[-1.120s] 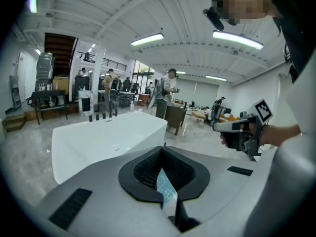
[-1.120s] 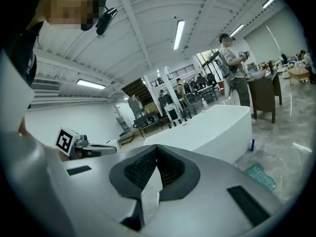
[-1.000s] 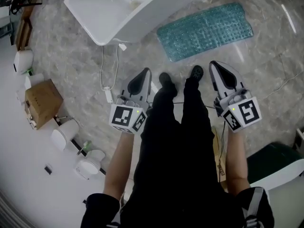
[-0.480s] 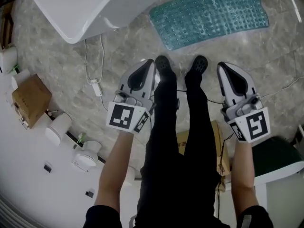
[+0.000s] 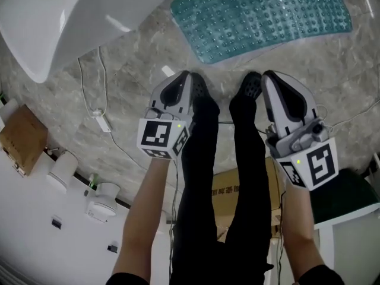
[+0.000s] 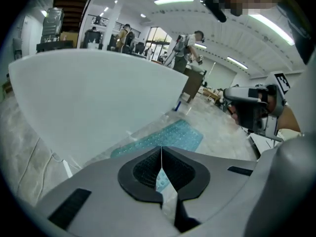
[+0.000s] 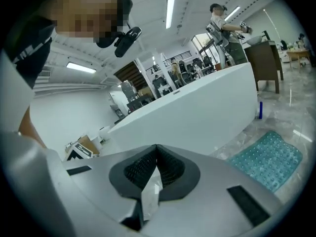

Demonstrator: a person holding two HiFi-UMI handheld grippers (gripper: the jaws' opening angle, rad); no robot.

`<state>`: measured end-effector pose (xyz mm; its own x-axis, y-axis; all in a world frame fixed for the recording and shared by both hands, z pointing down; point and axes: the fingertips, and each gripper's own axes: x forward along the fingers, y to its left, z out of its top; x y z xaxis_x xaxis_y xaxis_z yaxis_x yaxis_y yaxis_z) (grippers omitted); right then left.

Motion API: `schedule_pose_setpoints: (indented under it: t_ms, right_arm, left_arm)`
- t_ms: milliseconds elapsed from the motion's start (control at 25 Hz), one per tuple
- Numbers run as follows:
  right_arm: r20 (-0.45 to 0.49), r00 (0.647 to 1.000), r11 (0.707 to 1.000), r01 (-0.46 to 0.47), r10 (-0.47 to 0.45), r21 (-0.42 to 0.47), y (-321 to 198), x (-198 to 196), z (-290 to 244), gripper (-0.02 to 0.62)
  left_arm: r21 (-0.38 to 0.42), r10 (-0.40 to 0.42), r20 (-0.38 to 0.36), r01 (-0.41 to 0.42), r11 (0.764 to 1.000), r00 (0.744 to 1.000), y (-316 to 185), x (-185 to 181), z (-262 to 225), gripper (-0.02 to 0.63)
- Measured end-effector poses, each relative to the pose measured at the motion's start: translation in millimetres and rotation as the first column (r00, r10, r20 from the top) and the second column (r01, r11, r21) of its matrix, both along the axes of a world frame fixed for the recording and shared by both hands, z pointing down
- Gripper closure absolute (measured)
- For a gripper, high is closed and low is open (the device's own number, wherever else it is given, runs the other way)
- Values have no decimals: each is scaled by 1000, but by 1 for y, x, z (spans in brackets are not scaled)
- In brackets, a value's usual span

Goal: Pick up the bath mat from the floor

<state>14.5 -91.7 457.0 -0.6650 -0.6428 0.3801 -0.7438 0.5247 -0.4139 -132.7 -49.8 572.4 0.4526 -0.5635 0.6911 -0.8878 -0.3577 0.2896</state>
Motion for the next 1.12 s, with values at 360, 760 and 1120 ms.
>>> schedule_pose_setpoints:
  t_ms: [360, 760, 1120]
  right_arm:
    - [-15, 1000, 994, -11, 9, -107, 8, -28, 132, 583]
    - [-14, 998, 977, -69, 68, -200, 19, -25, 200, 583]
    - [-12, 996, 965, -90, 90, -246, 30, -19, 236, 583]
  left_arm:
    - [-102, -86, 14, 87, 991, 996, -13, -34, 195, 594]
    - [-217, -32, 123, 58, 974, 992, -9, -36, 348, 500]
    - [-297, -176, 108, 201, 934, 978, -9, -38, 417, 327]
